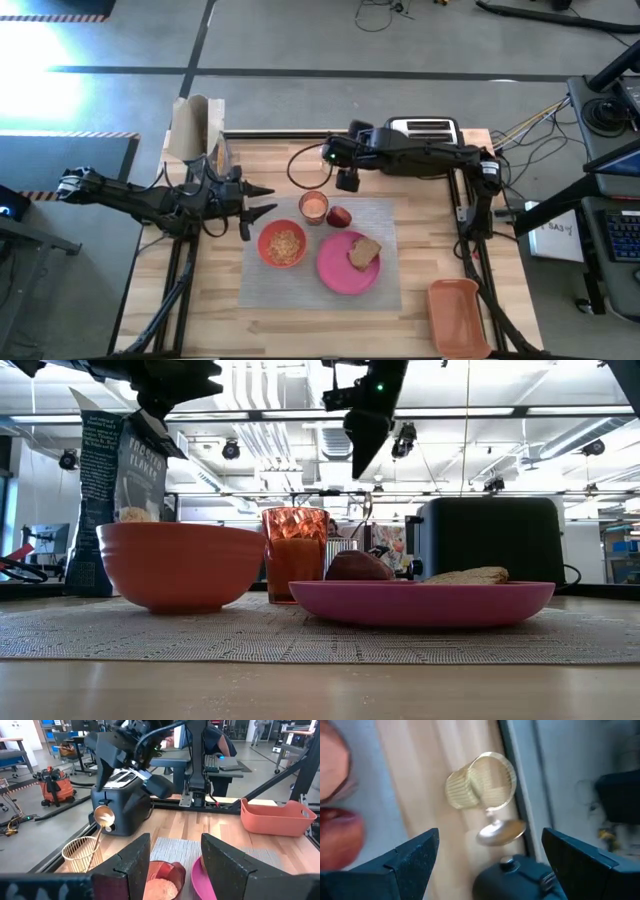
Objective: Arrange a breakfast setting
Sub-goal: Put the yellow spoon from the orange cup on the gray placemat
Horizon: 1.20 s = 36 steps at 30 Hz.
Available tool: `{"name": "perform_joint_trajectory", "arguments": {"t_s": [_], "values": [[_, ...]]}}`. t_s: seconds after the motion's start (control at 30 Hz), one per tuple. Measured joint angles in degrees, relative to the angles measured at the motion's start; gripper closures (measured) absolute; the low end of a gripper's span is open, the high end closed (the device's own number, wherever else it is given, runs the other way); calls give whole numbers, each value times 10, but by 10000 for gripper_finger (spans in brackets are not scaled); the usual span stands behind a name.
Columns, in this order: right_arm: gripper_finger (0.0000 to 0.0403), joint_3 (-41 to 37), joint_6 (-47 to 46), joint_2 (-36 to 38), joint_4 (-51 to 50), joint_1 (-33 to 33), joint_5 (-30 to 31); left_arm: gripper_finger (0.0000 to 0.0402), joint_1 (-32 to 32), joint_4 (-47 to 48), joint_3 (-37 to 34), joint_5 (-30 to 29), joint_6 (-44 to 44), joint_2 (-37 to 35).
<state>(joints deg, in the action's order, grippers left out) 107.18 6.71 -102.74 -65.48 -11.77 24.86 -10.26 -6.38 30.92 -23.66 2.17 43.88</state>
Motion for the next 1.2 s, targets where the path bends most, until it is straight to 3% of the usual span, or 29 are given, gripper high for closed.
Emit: {"name": "perform_joint_trajectory", "arguments": {"t_s": [0.13, 0.3, 0.83, 1.03, 1.2], "values": [[60, 2, 34, 0, 17, 3, 76, 241, 0, 1, 0, 0, 0, 0], [60, 2, 54, 0, 32, -1, 107, 241, 0, 6, 0, 0, 0, -2], [75, 3, 132, -5, 92, -24, 92, 242, 0, 34, 0, 0, -4, -5], [75, 3, 200, -25, 88, -42, 38, 242, 0, 35, 0, 0, -4, -5], [75, 3, 247, -50, 85, -45, 35, 242, 0, 41, 0, 0, -3, -5]]}}
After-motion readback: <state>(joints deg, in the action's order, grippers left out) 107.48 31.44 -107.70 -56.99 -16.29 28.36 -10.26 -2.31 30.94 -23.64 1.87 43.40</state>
